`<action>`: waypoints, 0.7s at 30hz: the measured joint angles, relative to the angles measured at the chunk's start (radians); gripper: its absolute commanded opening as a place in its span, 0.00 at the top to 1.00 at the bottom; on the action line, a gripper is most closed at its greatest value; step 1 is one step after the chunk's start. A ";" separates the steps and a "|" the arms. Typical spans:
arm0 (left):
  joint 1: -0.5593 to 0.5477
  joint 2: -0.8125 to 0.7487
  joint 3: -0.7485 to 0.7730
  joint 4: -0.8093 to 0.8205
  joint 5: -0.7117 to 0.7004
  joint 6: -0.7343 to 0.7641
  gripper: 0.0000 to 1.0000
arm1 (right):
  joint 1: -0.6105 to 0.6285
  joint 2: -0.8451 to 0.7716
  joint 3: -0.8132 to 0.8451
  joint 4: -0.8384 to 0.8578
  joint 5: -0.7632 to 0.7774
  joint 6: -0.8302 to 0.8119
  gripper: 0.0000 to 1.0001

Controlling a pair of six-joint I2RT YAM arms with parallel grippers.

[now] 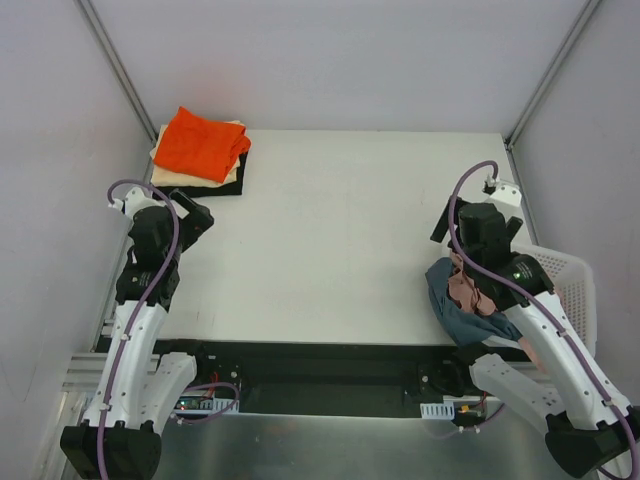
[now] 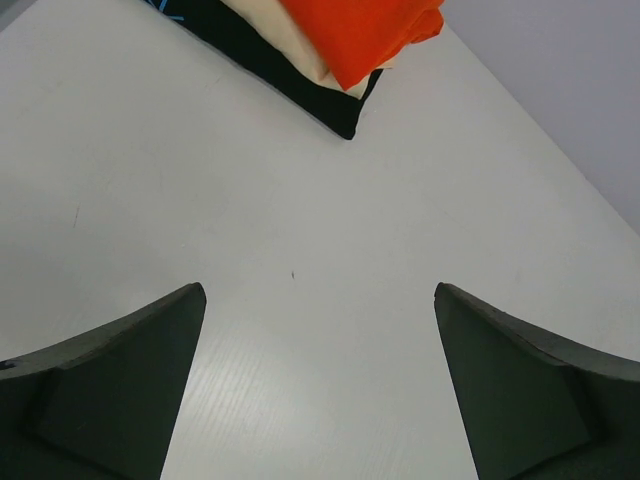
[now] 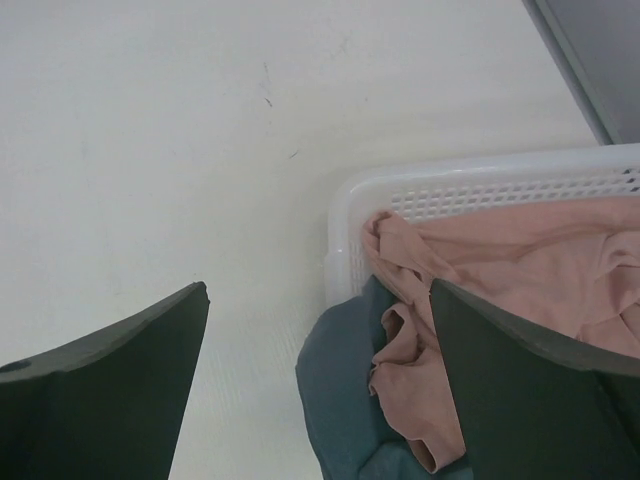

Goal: Fold and stack the t-shirts
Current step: Grab crumpled tshirt from bin with the right arm

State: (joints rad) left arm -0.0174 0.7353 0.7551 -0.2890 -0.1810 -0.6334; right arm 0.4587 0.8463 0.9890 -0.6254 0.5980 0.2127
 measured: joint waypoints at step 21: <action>0.000 0.201 0.077 -0.009 0.126 -0.006 0.01 | -0.809 -0.046 -0.025 -0.450 -0.059 0.253 0.03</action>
State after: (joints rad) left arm -0.0174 0.9367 0.8326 -0.2981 -0.0555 -0.6395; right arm -0.3504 0.8005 0.9638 -1.0756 0.5392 0.4656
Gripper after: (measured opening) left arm 0.993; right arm 0.968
